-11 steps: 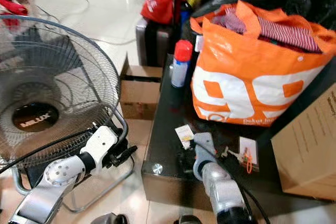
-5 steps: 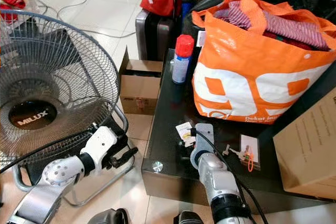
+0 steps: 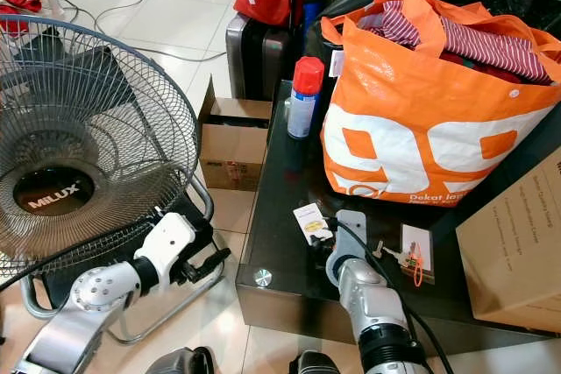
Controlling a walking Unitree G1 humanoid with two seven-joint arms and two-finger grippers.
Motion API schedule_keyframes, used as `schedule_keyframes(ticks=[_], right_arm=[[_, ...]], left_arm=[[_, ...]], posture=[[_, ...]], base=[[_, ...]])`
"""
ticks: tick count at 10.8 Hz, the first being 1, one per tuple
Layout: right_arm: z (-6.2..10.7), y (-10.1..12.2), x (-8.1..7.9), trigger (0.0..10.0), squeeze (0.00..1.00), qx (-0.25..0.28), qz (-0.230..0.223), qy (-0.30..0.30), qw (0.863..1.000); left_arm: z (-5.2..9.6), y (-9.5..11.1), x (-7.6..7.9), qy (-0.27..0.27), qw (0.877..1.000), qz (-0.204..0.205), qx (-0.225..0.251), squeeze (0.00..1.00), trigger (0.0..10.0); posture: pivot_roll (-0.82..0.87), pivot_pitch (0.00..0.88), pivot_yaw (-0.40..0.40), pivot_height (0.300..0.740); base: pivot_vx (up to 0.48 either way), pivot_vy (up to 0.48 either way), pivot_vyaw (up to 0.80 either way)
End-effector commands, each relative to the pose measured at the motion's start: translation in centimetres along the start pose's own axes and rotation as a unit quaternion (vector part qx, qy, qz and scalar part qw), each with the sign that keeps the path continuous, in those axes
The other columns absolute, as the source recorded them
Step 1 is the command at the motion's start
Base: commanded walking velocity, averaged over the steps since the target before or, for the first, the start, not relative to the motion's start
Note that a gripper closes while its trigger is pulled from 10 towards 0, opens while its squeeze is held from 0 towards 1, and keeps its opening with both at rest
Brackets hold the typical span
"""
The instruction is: Hang keys on a hook
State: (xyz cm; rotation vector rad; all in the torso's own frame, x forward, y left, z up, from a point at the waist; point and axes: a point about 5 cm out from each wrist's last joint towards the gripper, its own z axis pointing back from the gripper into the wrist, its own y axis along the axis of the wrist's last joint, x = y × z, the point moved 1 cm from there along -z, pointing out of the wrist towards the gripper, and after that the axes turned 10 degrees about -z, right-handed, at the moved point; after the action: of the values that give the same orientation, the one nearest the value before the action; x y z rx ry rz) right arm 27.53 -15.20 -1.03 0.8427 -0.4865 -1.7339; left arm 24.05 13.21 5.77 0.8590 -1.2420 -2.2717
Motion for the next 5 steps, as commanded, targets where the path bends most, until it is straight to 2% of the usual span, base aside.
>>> schedule_keyframes(ticks=[1,2,5], right_arm=[[-0.04,-0.93,0.41,0.4,0.0,-0.027,-0.003,-0.001,1.0],[-0.06,-1.03,0.35,0.0,0.0,-0.029,-0.002,0.0,1.0],[-0.13,-0.88,0.39,0.0,0.0,-0.03,-0.005,-0.001,1.0]], left_arm=[[-0.15,-0.26,0.45,-0.013,1.0,-0.005,-0.006,0.0,10.0],[-0.19,-0.35,0.49,-0.013,1.0,-0.005,-0.007,0.0,10.0],[-0.27,-0.49,0.45,-0.012,1.0,-0.004,-0.007,0.0,10.0]], posture=[[-0.17,0.155,-0.024,0.74],[-0.17,0.155,-0.026,0.74],[-0.17,0.153,-0.027,0.74]], base=[[0.0,0.0,0.0],[0.0,0.0,0.0],[0.0,0.0,0.0]])
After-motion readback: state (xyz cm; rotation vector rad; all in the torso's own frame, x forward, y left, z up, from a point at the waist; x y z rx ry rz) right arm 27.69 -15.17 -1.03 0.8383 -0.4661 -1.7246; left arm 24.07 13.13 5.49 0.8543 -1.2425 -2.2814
